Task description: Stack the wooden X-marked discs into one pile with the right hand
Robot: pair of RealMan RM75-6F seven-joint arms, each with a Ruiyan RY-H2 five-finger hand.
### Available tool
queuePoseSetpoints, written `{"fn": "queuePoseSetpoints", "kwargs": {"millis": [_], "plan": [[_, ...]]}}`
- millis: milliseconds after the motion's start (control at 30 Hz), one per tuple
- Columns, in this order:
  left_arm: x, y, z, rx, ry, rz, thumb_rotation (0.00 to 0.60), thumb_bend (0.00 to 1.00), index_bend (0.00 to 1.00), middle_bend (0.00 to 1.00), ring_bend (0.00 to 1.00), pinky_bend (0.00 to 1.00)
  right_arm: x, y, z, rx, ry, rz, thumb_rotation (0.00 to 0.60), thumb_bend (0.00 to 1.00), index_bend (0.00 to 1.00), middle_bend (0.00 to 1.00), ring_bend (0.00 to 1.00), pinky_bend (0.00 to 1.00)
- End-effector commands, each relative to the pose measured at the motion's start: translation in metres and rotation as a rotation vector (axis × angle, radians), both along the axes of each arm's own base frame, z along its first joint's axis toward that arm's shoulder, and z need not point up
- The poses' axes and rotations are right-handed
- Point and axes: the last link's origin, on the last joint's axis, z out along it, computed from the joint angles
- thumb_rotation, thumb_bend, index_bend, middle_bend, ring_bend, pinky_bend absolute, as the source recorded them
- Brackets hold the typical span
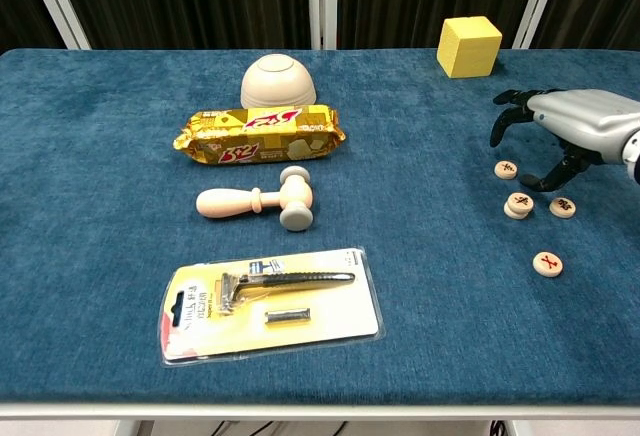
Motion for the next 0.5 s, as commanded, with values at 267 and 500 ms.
{"fn": "queuePoseSetpoints", "kwargs": {"millis": [267,500], "plan": [[0.0007,-0.0006,0.0008,0.002,-0.005,-0.004,0.6,0.14,0.08,0.0,0.0,0.0,0.0001,-0.0014,-0.0072,-0.018,0.02,-0.006,0.6,0.29,0.38,0.0,0.0,0.0],[0.0004,-0.0004,0.0007,0.0,-0.006,-0.002,0.6,0.14,0.08,0.0,0.0,0.0,0.0002,-0.0023,-0.009,-0.016,0.022,-0.011,0.6,0.3,0.44,0.0,0.0,0.0]]}}
